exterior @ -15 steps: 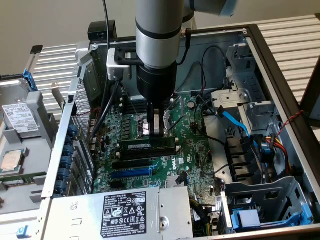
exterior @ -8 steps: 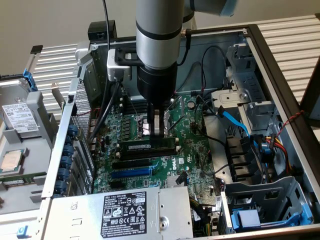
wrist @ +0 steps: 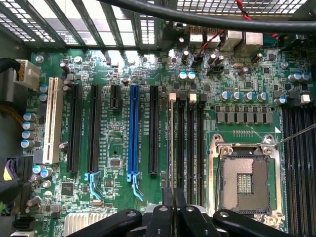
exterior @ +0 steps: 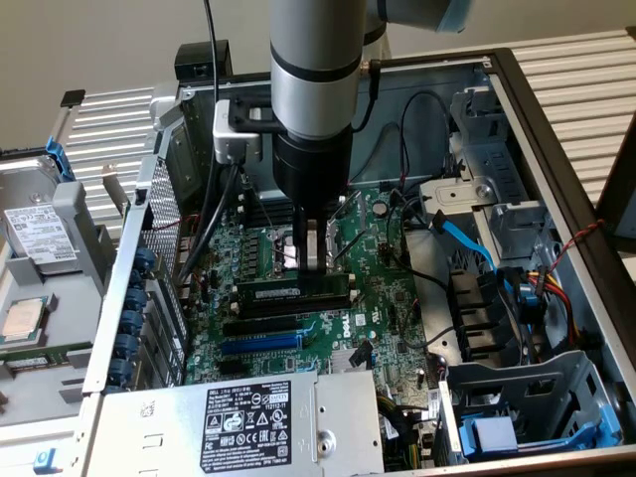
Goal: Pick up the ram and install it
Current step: 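Insert the ram into the slot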
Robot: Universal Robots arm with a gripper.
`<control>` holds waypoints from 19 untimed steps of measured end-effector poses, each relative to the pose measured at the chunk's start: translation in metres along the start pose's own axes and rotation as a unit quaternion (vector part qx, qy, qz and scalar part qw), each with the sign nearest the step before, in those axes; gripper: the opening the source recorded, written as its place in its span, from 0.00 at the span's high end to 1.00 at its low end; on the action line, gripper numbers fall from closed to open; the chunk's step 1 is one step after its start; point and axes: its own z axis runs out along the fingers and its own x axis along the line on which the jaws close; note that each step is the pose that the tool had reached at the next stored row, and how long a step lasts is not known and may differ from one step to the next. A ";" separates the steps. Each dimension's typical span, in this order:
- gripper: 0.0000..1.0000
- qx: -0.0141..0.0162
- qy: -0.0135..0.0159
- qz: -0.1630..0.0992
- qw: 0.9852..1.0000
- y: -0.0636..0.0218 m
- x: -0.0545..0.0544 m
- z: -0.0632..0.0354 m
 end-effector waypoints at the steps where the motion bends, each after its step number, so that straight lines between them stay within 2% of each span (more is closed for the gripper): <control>1: 0.88 0.000 0.000 0.000 1.000 0.0000 0.000 0.0001; 10: 0.88 0.003 0.000 -0.001 1.000 0.0007 0.000 0.0008; 14: 0.88 0.005 0.000 -0.001 1.000 0.0018 0.000 0.0013; 19: 0.88 0.006 0.000 -0.001 1.000 0.0020 0.000 0.0014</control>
